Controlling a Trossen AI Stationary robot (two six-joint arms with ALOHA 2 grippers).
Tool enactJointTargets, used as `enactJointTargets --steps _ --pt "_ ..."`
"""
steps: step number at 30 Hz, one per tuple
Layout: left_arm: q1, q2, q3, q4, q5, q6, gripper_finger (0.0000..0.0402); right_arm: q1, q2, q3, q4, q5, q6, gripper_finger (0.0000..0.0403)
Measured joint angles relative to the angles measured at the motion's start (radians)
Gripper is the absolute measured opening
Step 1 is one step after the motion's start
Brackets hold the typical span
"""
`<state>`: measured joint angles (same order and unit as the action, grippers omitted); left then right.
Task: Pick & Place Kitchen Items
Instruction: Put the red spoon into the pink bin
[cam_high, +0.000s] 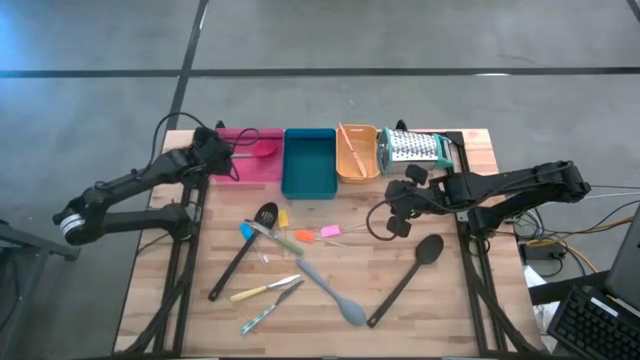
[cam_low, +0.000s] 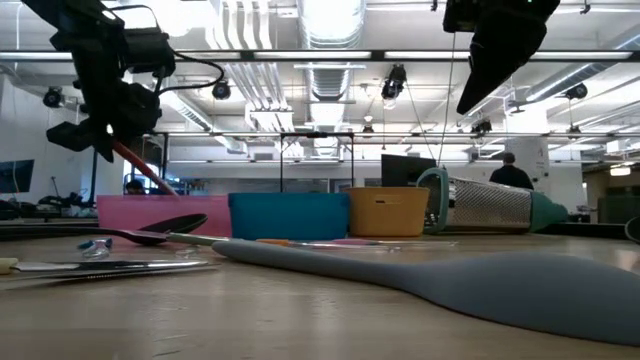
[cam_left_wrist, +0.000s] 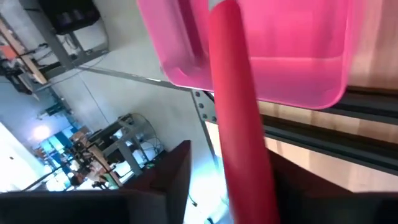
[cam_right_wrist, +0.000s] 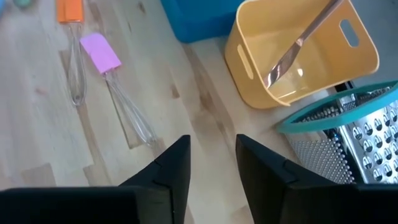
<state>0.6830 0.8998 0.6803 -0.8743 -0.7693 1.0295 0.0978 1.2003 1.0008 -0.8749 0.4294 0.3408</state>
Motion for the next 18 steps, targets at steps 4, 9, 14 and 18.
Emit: enactJointTargets --steps 4,9,14,18 --pt "-0.001 -0.001 0.0 0.002 -0.009 -0.012 0.0186 0.0 0.0 0.0 0.004 0.0 0.0 0.01" --pt "-0.001 -0.002 0.0 0.001 -0.035 -0.026 0.0191 0.0 0.0 0.0 0.018 -0.004 0.0 0.0081" --pt "-0.001 -0.002 0.001 -0.046 -0.077 -0.047 0.0192 0.0 0.0 0.0 0.026 -0.014 0.0 0.0069" --pt "-0.001 -0.002 0.001 -0.092 -0.022 -0.126 0.0192 0.0 0.0 0.0 0.028 -0.018 0.0 0.0074"
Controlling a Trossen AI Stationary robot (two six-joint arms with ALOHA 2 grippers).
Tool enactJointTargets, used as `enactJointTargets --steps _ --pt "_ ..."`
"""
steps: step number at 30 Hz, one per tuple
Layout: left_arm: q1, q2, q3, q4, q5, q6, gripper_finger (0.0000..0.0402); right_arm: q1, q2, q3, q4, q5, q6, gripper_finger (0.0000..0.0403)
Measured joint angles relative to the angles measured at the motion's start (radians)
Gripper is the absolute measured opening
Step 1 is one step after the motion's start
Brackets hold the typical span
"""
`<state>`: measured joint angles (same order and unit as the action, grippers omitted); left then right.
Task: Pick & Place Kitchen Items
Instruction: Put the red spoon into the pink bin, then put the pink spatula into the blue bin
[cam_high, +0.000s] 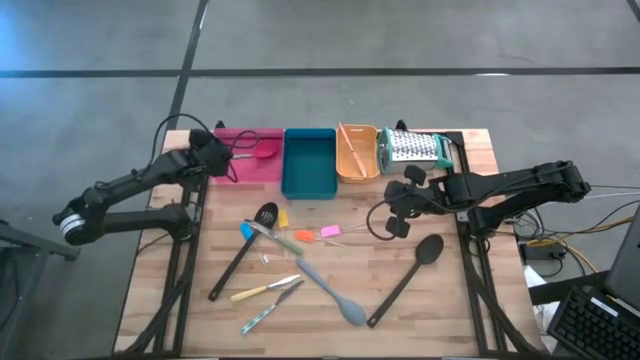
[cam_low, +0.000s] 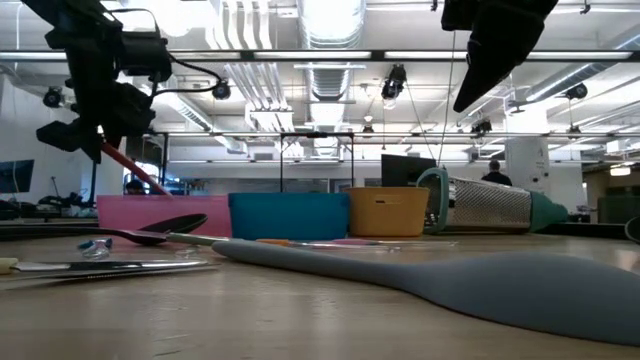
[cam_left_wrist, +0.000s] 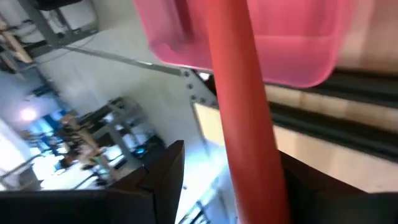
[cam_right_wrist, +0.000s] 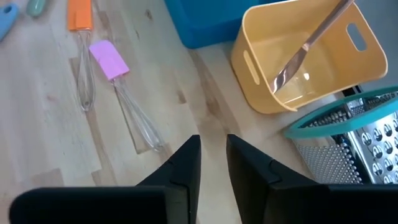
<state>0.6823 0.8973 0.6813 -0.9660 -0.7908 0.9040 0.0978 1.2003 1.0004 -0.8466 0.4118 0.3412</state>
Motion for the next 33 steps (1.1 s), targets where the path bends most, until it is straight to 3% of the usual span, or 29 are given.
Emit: enactJointTargets --steps 6,15,30,33 --pt "0.001 -0.007 0.056 -0.043 0.181 -0.127 0.0193 0.0 0.0 0.0 0.018 -0.001 0.0 0.0096" --pt "0.044 0.031 0.092 -0.107 0.331 -0.244 0.0193 0.0 0.0 0.0 0.019 -0.001 0.022 0.0128" --pt "0.15 0.102 0.142 -0.134 0.421 -0.379 0.0193 0.0 0.0 0.0 0.019 -0.001 0.045 0.0162" --pt "0.15 0.1 0.179 -0.131 0.495 -0.462 0.0193 0.0 0.0 0.0 0.019 -0.001 0.045 0.0165"
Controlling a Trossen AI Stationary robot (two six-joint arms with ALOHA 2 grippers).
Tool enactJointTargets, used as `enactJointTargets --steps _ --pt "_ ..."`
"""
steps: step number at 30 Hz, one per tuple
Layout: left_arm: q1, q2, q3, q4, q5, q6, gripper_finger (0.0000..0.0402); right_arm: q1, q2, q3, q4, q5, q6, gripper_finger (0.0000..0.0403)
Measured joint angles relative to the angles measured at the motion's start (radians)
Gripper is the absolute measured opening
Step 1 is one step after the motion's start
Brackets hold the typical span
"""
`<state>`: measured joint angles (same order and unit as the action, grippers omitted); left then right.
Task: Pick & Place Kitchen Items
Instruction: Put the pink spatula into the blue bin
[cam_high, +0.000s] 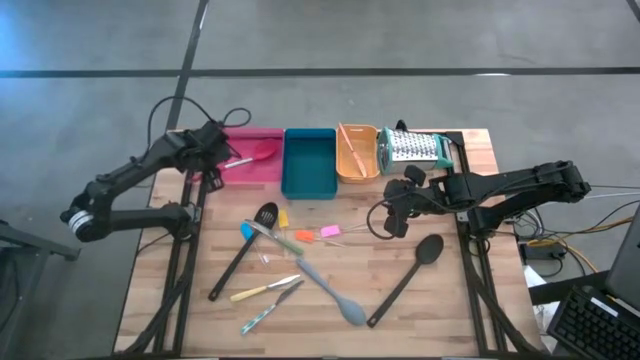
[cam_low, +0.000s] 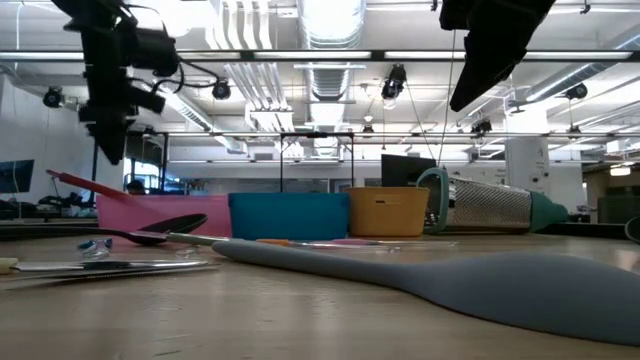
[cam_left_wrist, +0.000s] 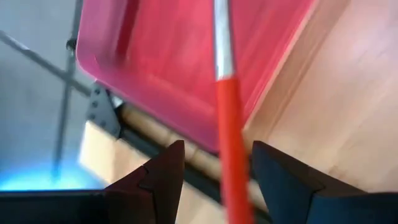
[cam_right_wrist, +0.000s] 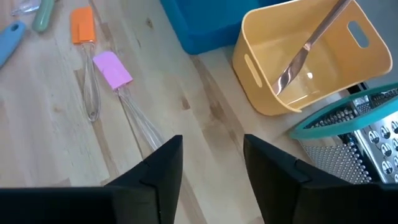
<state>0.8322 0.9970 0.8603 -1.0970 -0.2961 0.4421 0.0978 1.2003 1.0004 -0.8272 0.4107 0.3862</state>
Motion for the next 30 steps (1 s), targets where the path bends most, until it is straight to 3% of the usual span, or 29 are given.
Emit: enactJointTargets --steps 10,15,22,30 --pt "-0.011 -0.001 0.139 0.017 0.505 -0.186 0.0193 0.0 0.0 0.0 0.0 0.0 0.0 0.0151" --pt "-0.061 -0.008 0.166 0.059 0.657 -0.312 0.0193 0.0 0.0 0.0 0.0 0.0 0.0 0.0132" --pt "-0.291 -0.048 0.166 0.133 0.647 -0.414 0.0186 0.0 0.0 0.0 0.0 0.0 0.004 0.011" --pt "-0.652 -0.07 0.166 0.209 0.432 -0.526 0.0175 0.0 0.0 0.0 0.0 0.0 0.007 0.0089"
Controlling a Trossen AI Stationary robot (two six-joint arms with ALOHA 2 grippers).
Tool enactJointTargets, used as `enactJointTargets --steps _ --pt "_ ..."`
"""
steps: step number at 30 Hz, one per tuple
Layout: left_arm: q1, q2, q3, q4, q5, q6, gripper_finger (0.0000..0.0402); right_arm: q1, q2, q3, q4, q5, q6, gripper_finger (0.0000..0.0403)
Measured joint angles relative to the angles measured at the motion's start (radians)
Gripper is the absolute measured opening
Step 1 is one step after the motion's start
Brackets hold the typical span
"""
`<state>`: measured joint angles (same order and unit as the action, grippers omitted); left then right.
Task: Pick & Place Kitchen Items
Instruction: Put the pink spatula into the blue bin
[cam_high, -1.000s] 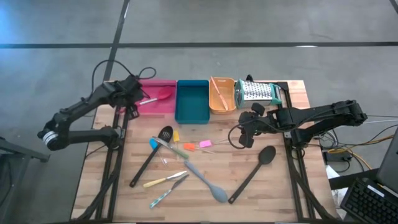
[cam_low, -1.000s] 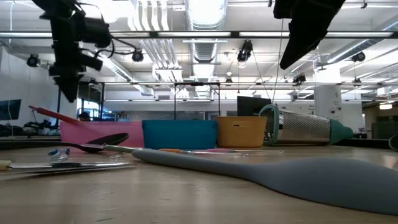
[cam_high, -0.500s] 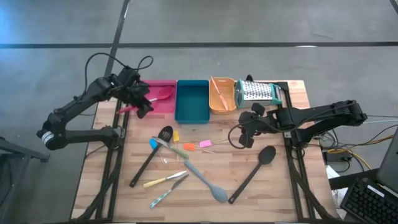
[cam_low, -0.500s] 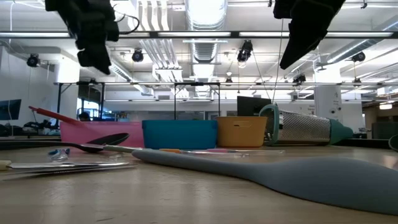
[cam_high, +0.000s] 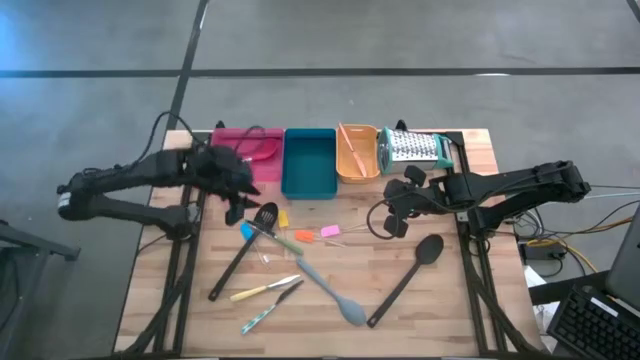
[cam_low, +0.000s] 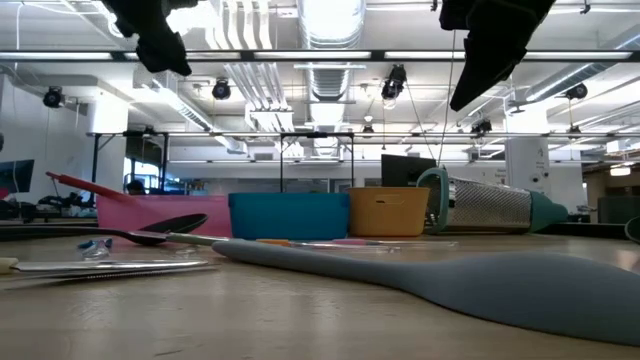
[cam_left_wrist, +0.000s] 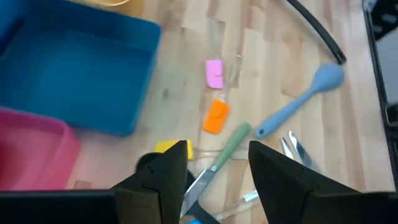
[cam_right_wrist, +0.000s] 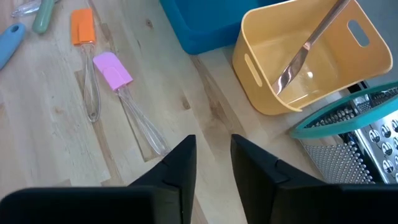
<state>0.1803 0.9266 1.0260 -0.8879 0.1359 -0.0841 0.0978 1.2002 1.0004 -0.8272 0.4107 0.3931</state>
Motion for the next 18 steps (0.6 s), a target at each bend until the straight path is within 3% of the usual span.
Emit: enactJointTargets --steps 9,18 --pt "-0.253 0.021 0.0 0.007 -0.206 -0.082 0.0174 0.0 0.0 0.0 0.003 -0.019 0.001 0.0072" --pt "-0.303 0.065 -0.001 0.006 -0.279 -0.096 0.0174 0.0 0.0 0.0 0.087 -0.143 0.001 0.0085"
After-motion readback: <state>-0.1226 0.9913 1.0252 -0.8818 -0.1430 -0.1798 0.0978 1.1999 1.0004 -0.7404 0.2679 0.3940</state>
